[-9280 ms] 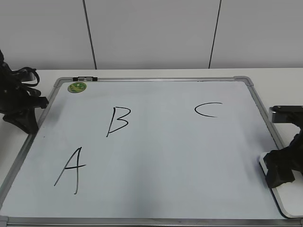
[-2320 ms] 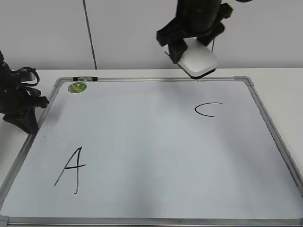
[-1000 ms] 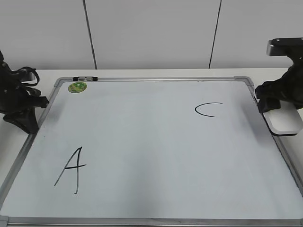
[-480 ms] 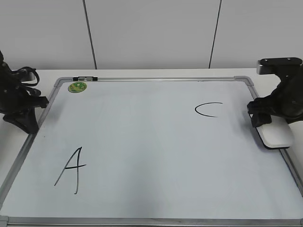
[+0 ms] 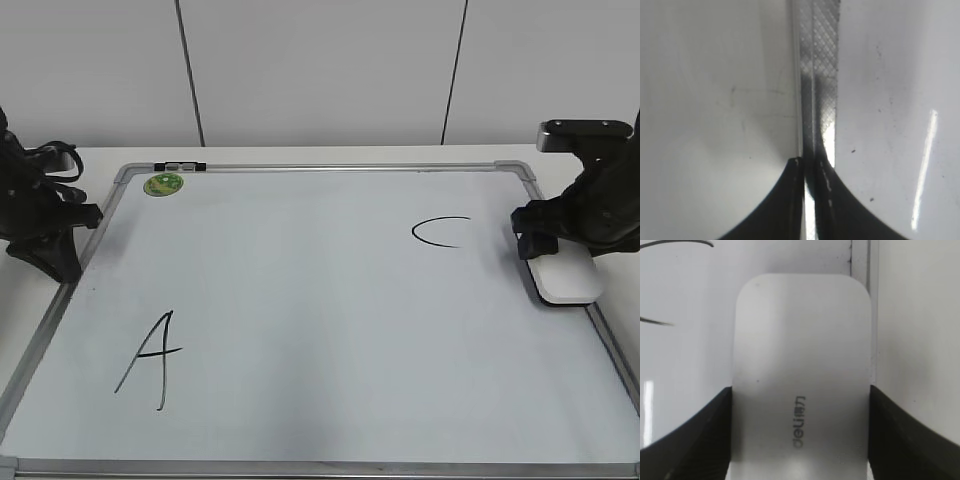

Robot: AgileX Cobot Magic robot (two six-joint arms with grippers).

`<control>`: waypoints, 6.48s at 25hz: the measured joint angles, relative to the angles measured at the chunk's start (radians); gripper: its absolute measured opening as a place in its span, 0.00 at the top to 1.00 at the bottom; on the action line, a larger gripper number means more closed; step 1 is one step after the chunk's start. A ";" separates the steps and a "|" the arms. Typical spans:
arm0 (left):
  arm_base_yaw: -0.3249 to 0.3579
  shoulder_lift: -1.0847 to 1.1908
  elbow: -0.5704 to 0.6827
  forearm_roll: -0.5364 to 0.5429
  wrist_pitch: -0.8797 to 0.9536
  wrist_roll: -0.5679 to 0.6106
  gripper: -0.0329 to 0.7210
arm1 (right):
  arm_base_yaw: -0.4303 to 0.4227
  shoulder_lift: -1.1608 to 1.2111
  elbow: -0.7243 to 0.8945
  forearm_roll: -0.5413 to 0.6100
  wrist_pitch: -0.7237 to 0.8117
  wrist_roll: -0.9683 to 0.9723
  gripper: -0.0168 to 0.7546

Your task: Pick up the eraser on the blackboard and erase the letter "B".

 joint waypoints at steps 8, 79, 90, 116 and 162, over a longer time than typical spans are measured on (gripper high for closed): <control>0.000 0.000 0.000 0.000 0.000 0.000 0.94 | 0.000 0.021 0.000 0.002 -0.011 0.000 0.28; -0.002 -0.492 0.008 -0.004 0.210 0.008 0.33 | 0.000 -0.553 -0.161 -0.007 0.559 -0.083 0.21; -0.008 -0.774 0.052 -0.004 0.228 -0.005 0.33 | 0.000 -0.762 -0.161 0.034 0.670 -0.106 0.21; -0.008 -1.576 0.579 -0.036 0.253 -0.026 0.33 | 0.000 -1.404 0.040 0.038 0.812 -0.110 0.21; -0.008 -1.849 1.025 0.116 0.088 -0.028 0.33 | 0.000 -1.621 0.583 -0.009 0.675 -0.112 0.21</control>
